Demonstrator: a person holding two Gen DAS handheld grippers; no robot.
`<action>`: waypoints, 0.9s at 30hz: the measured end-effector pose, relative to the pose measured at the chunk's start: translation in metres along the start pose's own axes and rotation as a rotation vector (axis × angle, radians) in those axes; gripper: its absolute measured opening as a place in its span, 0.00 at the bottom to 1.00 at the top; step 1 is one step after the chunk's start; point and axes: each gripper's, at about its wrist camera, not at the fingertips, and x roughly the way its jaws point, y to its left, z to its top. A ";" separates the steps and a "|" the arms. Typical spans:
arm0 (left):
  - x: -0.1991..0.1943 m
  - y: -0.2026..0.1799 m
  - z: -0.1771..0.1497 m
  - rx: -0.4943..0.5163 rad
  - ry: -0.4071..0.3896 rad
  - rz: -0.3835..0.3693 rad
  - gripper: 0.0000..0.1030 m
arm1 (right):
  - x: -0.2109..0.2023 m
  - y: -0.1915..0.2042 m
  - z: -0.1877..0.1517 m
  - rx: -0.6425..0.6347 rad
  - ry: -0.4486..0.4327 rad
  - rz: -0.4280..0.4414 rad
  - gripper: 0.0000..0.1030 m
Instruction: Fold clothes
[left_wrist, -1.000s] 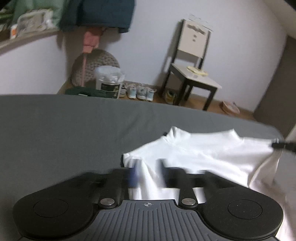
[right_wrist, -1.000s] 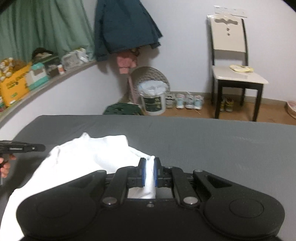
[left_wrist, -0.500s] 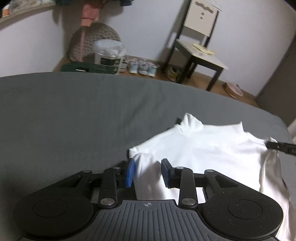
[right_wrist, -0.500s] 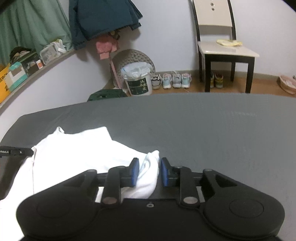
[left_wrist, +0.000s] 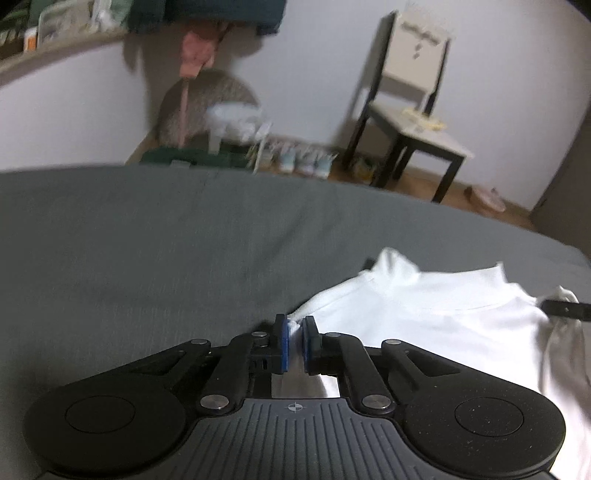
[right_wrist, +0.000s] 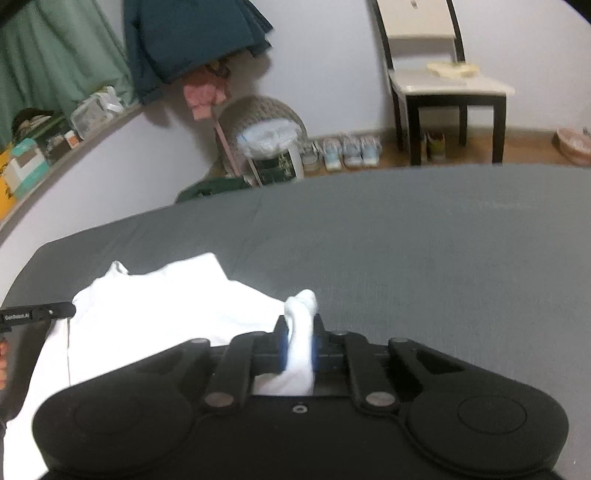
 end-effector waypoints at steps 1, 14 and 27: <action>-0.007 0.000 -0.001 0.010 -0.024 -0.008 0.06 | -0.002 0.003 0.000 -0.010 -0.009 -0.001 0.09; -0.166 -0.002 -0.056 0.196 -0.231 -0.216 0.06 | -0.155 0.022 -0.047 -0.161 -0.192 0.275 0.08; -0.235 -0.024 -0.185 0.344 -0.083 -0.199 0.06 | -0.201 0.015 -0.193 -0.110 -0.021 0.237 0.09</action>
